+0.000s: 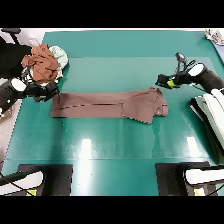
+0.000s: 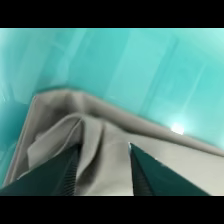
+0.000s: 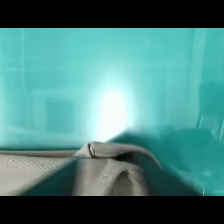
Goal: Fold the shirts.
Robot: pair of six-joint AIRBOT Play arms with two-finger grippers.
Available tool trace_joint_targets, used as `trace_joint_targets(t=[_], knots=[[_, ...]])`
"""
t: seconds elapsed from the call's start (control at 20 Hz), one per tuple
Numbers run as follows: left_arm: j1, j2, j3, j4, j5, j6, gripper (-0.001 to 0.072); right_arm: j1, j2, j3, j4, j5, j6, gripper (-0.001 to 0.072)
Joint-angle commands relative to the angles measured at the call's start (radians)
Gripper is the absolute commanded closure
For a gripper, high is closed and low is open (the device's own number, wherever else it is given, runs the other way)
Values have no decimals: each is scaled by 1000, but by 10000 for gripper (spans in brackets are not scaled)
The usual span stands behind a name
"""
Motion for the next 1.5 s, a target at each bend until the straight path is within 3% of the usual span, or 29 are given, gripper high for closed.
trace_joint_targets(t=[0.0,0.2,0.3,0.4,0.5,0.55,0.6,0.95,1.3,1.4,1.45], knots=[[0,22,102,4,-105,110,330,-66,60,58,-1,151,-69,-2],[-2,50,274,2,-371,225,331,-231,130,-34,9,360,-121,-7],[-45,49,315,3,-452,263,359,-337,121,-118,137,418,-204,-8],[-139,47,322,11,-460,306,359,-433,81,-178,328,499,-322,-8],[-253,24,325,66,-431,316,360,-488,32,-206,393,556,-382,-8],[-303,2,325,85,-415,306,495,-493,11,-211,365,573,-403,-8],[-343,-27,325,84,-394,307,576,-491,-9,-211,323,576,-419,-8],[-517,-258,365,77,-304,302,576,-369,-86,-214,322,405,-501,-8],[-532,-326,397,62,-293,301,582,-116,-183,-214,449,353,-532,-8],[-532,-333,397,59,-309,303,582,-60,-177,-214,470,339,-530,21],[-532,-340,397,60,-317,303,582,-41,-165,-214,470,336,-527,127]])
